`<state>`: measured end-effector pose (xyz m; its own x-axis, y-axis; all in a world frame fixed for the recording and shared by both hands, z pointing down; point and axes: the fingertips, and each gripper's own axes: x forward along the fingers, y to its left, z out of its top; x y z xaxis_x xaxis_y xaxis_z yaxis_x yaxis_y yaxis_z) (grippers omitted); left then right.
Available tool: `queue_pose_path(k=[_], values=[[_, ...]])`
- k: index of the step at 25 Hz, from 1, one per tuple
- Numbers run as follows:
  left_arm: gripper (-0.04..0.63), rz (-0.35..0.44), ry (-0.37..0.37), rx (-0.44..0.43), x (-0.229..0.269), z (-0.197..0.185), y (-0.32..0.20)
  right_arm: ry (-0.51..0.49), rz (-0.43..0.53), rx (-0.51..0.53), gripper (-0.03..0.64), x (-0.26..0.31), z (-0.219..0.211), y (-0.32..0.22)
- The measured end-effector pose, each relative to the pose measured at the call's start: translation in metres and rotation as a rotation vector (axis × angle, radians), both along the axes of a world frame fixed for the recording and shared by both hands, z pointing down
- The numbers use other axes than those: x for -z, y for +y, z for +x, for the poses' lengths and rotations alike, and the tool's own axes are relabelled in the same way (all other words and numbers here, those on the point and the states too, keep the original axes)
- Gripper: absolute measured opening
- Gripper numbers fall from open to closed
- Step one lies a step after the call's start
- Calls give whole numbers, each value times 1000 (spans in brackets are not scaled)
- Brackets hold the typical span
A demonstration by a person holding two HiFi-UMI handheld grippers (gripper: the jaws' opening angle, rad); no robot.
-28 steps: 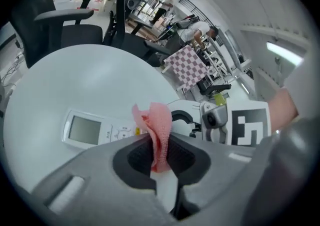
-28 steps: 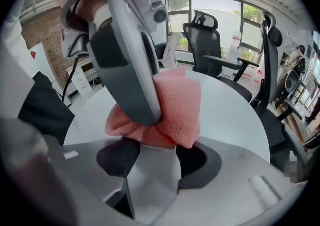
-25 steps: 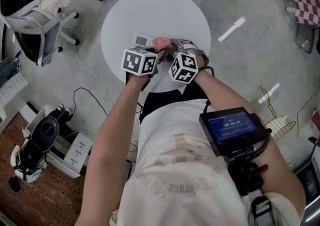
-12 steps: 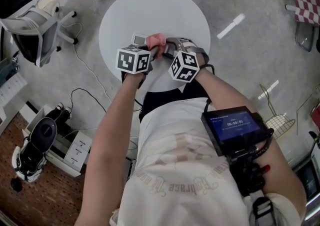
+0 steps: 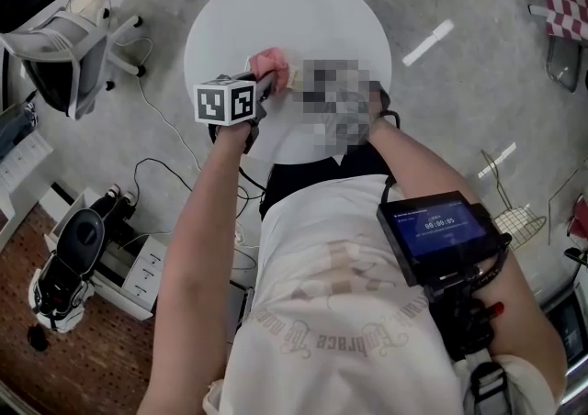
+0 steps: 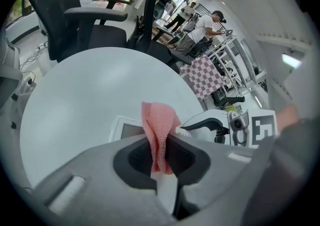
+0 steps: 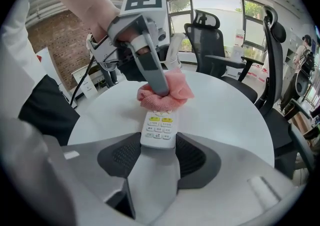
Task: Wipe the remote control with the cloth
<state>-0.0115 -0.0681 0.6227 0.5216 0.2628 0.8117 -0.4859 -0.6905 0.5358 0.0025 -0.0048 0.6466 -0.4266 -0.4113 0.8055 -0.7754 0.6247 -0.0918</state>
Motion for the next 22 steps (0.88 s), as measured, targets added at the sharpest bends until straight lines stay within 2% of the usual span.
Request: queue_pose_path(k=[3,12,14,18,22], values=[[38,8,5,20,-2,-3,-9,1,-6,3,228,-1,1,2],[37,115,-56,104,-8,-37,-67,-1,-15,2,228,-1,2,0],[38,146,-70,72,-7,-37,-69,0,-17,2,229,-1,3,0],[35,219,-91,-73,-7,-25,-52,3,-22,0,229,-1,3,-1],[32,223,-67,-186,-4,-3,-18,4,-27,-2,229,0,3,-2]])
